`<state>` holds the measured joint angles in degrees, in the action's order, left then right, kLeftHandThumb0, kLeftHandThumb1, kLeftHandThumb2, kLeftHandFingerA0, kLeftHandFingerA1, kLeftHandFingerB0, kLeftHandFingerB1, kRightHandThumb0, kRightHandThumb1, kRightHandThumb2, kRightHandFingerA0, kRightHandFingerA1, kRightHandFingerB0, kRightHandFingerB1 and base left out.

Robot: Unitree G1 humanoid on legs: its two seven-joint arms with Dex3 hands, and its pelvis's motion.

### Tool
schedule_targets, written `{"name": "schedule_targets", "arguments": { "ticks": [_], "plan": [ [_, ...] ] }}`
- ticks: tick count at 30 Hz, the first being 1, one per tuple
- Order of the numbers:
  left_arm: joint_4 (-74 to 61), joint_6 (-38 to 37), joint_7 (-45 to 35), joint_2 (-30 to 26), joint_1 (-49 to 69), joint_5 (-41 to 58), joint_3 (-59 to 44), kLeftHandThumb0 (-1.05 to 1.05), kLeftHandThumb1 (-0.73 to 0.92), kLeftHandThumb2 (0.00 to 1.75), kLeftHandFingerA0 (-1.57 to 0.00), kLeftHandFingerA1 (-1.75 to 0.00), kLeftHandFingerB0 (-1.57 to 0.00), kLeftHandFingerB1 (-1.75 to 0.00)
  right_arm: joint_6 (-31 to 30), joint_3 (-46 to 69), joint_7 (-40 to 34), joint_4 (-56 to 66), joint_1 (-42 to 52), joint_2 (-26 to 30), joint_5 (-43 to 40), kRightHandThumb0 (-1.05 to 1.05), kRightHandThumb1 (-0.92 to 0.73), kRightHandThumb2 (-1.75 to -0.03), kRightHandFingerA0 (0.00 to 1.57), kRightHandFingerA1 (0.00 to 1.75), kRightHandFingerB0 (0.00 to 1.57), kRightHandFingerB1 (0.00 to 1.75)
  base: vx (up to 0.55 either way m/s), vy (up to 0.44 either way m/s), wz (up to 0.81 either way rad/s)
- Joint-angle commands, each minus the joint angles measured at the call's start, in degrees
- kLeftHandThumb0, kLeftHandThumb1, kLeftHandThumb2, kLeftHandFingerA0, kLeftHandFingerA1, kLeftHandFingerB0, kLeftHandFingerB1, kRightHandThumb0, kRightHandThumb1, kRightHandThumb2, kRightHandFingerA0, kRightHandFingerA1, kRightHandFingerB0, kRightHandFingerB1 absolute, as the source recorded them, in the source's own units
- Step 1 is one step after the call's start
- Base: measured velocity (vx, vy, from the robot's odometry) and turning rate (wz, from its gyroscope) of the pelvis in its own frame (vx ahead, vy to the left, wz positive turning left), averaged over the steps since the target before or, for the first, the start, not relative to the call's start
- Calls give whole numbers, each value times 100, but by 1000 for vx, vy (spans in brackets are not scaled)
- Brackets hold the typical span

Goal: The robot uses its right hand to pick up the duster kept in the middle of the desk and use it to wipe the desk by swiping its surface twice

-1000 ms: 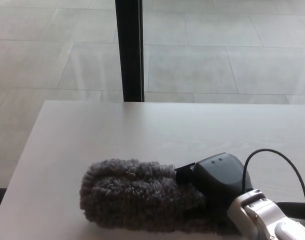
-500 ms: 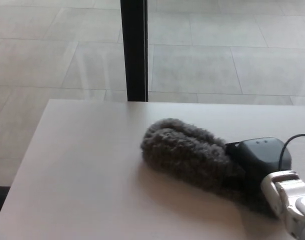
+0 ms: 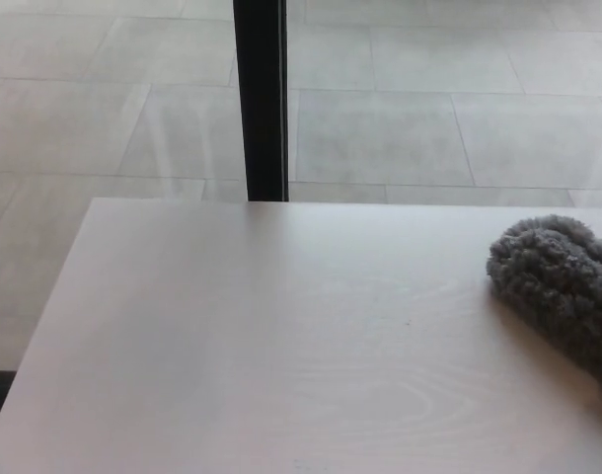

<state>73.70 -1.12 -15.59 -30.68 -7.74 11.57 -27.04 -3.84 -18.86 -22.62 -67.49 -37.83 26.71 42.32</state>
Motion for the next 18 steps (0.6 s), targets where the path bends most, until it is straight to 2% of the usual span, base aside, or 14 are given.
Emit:
{"name": "schedule_targets", "arguments": {
  "ticks": [1, 4, 6, 8, 9, 10, 11, 13, 14, 15, 16, 17, 18],
  "plan": [
    [0, -60, 4, -83, 51, 90, -59, -53, 75, 62, -47, -66, -39, -48, -284, 117, 70, -184, 249, 103, -298, -32, -64, -59, 90, 156, 80, 91, 0, 0, 0],
    [18, -135, -26, -75, 83, 25, -10, -53, 76, 62, -48, -67, -40, -48, -315, 54, 6, -182, 302, 26, -283, -37, -63, -65, 87, 160, 79, 97, 0, 0, 0],
    [28, -160, 13, -64, 77, 15, -2, -54, 75, 62, -49, -66, -41, -48, -238, 12, -77, -158, 309, -36, -276, -37, -64, -61, 89, 157, 77, 83, 0, 0, 0],
    [31, -167, 24, -56, 71, 24, -2, -54, 75, 62, -49, -66, -41, -48, -220, -10, -98, -158, 301, -39, -299, -37, -64, -61, 89, 157, 77, 83, 0, 0, 0],
    [29, -111, 38, -64, 52, 12, 16, -54, 75, 62, -49, -66, -43, -49, -264, -32, -61, -43, 255, -155, -310, -35, -63, -65, 88, 162, 76, 93, 0, 0, 0],
    [37, -66, 48, -58, 34, 75, -40, -54, 73, 61, -50, -67, -43, -50, -179, -59, -24, 40, 237, -210, -326, -32, -64, -63, 90, 158, 78, 93, 0, 0, 0],
    [32, -107, 36, -60, 44, 49, -13, -54, 75, 62, -48, -66, -41, -49, -108, -67, 74, 57, 206, -237, -361, -31, -64, -65, 89, 161, 79, 86, 0, 0, 0],
    [28, -107, 34, -78, 41, 17, 23, -54, 75, 62, -48, -66, -41, -49, 123, -87, 152, 238, 207, -263, -419, -28, -61, -62, 87, 164, 80, 85, 0, 0, 0],
    [24, -97, -4, -73, 39, 81, -32, -53, 74, 62, -47, -66, -40, -49, 251, -86, 71, 333, 229, -264, -433, -30, -61, -63, 88, 157, 73, 65, 0, 0, 0],
    [-1, -166, 6, -79, 59, 29, 19, -54, 75, 62, -48, -66, -39, -49, 309, -84, 141, 390, 224, -261, -464, -29, -63, -63, 85, 146, 72, 58, 0, 0, 0],
    [-6, -116, 4, -79, 48, 84, -27, -53, 73, 62, -49, -67, -41, -49, 360, -84, 236, 451, 208, -256, -501, -32, -64, -60, 89, 130, 65, 50, 0, 0, 0],
    [-4, -99, 29, -84, 44, 59, -1, -56, 58, 97, -49, -69, -38, -59, 388, -69, 381, 493, 186, -244, -554, -40, -68, -60, 86, 113, 54, 42, 0, 0, 0],
    [-6, -123, 70, -94, 49, -28, 80, -56, 58, 97, -49, -69, -38, -59, 411, -45, 559, 535, 163, -227, -619, -40, -68, -60, 86, 113, 54, 42, 0, 0, 0]
  ]
}}
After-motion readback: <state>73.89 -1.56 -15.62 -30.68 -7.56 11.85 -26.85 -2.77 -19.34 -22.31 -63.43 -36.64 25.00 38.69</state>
